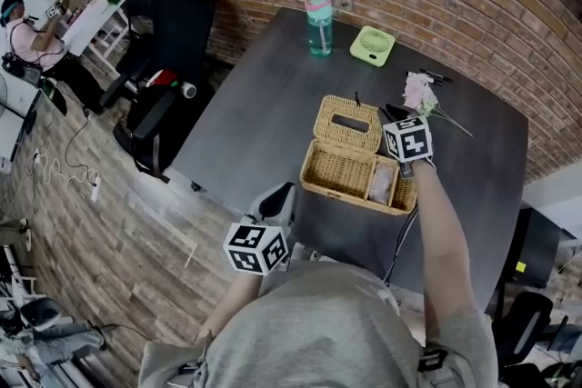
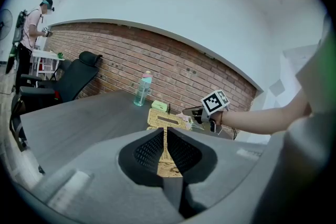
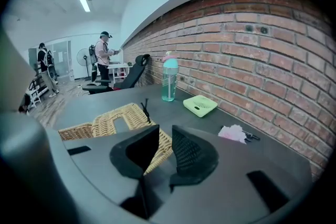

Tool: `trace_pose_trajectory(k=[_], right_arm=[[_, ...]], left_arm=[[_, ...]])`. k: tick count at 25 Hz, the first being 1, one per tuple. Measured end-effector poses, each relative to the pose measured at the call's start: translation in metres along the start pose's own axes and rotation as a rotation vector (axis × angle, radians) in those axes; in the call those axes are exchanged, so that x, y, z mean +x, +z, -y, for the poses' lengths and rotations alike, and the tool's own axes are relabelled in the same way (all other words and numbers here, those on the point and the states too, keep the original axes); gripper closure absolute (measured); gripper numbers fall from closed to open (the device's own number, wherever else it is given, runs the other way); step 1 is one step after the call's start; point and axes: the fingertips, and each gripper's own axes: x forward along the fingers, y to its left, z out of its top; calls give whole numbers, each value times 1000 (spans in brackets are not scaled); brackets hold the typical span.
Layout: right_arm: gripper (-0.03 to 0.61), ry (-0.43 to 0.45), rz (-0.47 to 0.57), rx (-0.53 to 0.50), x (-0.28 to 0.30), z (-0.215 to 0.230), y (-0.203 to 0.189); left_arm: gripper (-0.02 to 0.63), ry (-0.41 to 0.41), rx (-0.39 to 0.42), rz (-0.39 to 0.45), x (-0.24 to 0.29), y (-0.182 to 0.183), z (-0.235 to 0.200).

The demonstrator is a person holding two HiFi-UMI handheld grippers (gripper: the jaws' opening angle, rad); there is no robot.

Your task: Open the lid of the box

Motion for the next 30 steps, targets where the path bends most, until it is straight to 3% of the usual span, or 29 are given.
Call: trace_pose_trajectory(k=[16, 30], right_arm=[[537, -53, 106, 27, -79, -45, 4], [575, -68, 244, 144, -172, -137, -6]], left_arm=[[583, -64, 23, -4, -30, 2, 12], [584, -140, 71, -10, -77, -7, 19]])
